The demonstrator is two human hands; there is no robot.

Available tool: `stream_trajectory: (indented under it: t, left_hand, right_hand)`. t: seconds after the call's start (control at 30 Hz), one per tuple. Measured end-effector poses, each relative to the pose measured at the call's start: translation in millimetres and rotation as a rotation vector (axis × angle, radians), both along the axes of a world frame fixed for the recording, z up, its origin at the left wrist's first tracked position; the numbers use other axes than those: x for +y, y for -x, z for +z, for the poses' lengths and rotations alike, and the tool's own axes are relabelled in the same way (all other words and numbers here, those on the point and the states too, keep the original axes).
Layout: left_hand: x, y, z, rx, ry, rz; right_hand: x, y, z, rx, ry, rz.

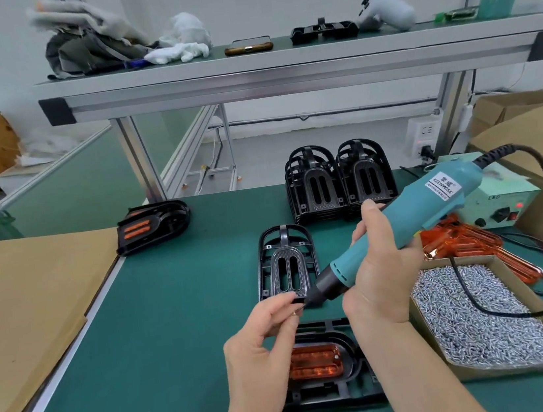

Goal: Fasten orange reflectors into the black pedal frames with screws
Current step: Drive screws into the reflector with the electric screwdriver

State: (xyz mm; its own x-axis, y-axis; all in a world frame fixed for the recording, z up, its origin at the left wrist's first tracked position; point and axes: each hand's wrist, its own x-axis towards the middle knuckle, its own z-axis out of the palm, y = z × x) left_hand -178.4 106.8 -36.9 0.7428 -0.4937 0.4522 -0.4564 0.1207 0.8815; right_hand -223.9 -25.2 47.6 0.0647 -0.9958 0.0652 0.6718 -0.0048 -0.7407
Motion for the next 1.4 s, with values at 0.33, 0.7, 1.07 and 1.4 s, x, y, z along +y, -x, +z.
stream_trajectory:
  t: [0.33, 0.7, 1.07, 1.4]
  left_hand:
    - [20.0, -6.4, -5.8, -0.09, -0.201, 0.043]
    - [39.9, -18.4, -21.4, -0.062, -0.606, -0.271]
    - [34.4, -17.7, -28.2, -0.173, -0.689, -0.217]
    - [31.4, -20.0, -26.4, -0.179, -0.67, -0.238]
  right_hand:
    - [5.4, -1.3, -16.7, 0.068, 0.039, 0.048]
    - [31.8, -5.5, -31.4, 0.262, 0.333, 0.222]
    - [40.1, -8.6, -41.0, 0.303, 0.407, 0.254]
    - [43.9, -11.5, -44.4, 0.319, 0.455, 0.303]
